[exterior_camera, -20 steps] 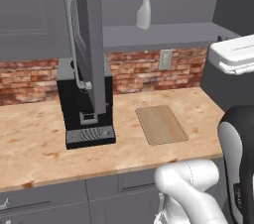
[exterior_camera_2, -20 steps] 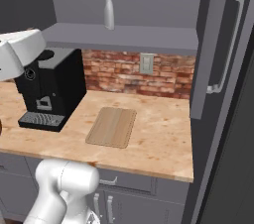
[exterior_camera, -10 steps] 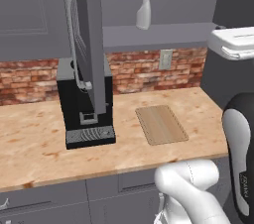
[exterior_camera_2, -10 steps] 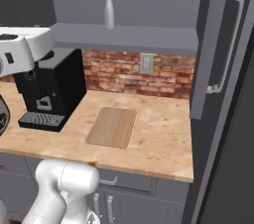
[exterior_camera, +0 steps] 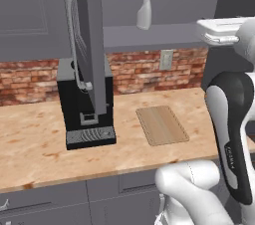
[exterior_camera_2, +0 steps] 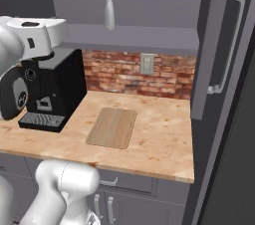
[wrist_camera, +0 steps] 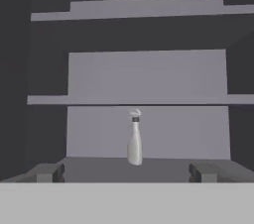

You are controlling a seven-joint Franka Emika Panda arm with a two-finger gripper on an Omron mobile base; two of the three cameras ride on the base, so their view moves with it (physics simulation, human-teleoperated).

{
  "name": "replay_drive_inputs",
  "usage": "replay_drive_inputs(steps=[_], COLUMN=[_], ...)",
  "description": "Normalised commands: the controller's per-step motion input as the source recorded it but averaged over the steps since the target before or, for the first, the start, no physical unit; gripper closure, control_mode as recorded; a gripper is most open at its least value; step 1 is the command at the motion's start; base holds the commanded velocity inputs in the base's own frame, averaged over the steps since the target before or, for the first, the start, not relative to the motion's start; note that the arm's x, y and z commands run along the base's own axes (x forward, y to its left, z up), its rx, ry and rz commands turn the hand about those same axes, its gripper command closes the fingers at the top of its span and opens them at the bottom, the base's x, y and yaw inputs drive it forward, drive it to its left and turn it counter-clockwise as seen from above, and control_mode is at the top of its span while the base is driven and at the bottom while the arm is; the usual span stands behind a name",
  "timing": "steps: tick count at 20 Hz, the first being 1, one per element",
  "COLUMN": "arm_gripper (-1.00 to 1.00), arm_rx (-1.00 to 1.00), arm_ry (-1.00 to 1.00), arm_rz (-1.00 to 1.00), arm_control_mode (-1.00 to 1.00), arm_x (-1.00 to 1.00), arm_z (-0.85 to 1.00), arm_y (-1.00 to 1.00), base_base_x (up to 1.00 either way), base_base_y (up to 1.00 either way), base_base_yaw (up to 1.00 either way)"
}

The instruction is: Grab the spray bottle from the cabinet, then place it next to the cutting board for sanitizing. Then grab the dish brush from the countertop next to the sink and place it next to the cutting board.

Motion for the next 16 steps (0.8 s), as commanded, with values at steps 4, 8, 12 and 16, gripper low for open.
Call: replay_drive_inputs(steps=[4,8,12,16], arm_gripper=[-1.00,-1.00,-1.00,-1.00], arm_rx=[0.00,0.00,0.00,0.00], arm_ry=[0.07,0.06,0.00,0.00], arm_rz=[0.00,0.00,0.00,0.00], arm_control_mode=[-1.00,-1.00,-1.00,-1.00], arm_x=[0.56,0.57,0.46,0.51], arm_z=[-0.02,-0.07,-0.01,-0.08], arm_y=[0.00,0.00,0.00,0.00], base_base_x=[0.00,0.00,0.00,0.00], base_base_y=[0.00,0.00,0.00,0.00], base_base_yaw=[0.00,0.00,0.00,0.00])
